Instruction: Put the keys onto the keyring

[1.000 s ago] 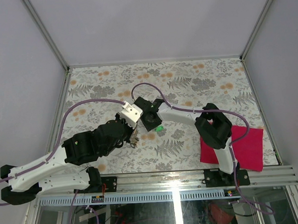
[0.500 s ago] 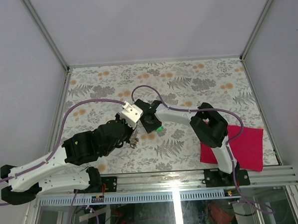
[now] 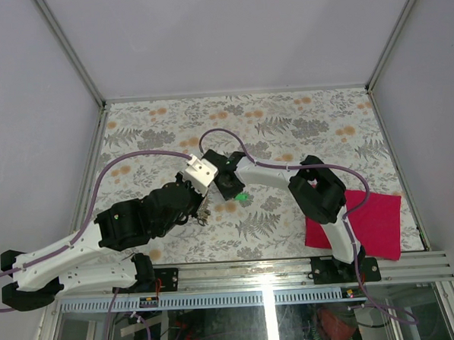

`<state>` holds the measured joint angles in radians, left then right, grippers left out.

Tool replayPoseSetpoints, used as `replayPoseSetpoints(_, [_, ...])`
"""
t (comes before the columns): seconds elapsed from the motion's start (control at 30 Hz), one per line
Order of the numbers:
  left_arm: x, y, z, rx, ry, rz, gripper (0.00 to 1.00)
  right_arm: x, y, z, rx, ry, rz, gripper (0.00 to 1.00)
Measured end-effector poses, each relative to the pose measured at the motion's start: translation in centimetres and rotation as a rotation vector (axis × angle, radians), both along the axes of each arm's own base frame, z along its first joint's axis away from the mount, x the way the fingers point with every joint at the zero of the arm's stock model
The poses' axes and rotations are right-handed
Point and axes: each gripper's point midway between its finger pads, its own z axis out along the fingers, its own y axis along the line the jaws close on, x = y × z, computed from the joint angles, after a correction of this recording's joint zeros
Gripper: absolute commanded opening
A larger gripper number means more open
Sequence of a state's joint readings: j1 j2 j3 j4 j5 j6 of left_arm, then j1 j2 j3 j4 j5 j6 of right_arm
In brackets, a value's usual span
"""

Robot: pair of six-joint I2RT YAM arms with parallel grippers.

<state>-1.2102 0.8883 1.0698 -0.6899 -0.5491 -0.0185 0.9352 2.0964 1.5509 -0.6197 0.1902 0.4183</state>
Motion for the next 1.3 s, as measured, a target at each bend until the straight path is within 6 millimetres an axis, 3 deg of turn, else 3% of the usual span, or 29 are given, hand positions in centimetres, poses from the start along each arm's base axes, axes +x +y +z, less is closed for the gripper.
replayPoseSetpoints(0.33, [0.1, -0.2, -0.3, 0.014, 0.005, 0.000, 0.00, 0.0, 0.0, 0.0, -0.002, -0.003, 0.000, 0.00])
replayPoseSetpoints(0.63, [0.2, -0.5, 0.0, 0.018, 0.000, -0.004, 0.00, -0.6, -0.9, 1.0, 0.014, -0.015, 0.002, 0.00])
replayPoseSetpoints(0.83, [0.2, -0.4, 0.0, 0.019, -0.003, -0.007, 0.00, -1.0, -1.3, 4.2, 0.101, -0.072, 0.004, 0.00])
replayPoseSetpoints(0.87, [0.2, -0.4, 0.1, 0.018, -0.004, -0.007, 0.00, -1.1, -1.3, 4.7, 0.116, -0.078, 0.006, 0.03])
replayPoseSetpoints(0.97, [0.1, -0.3, 0.3, 0.009, -0.008, -0.007, 0.00, -1.5, -1.1, 6.0, 0.174, -0.099, 0.040, 0.31])
replayPoseSetpoints(1.1, [0.1, -0.1, 0.5, 0.002, -0.011, -0.007, 0.00, -1.9, -0.8, 6.1, 0.195, -0.105, 0.169, 0.38])
replayPoseSetpoints(1.3, [0.1, 0.0, 0.7, -0.002, -0.014, -0.006, 0.00, -3.0, -1.4, 4.2, 0.153, -0.092, 0.417, 0.51])
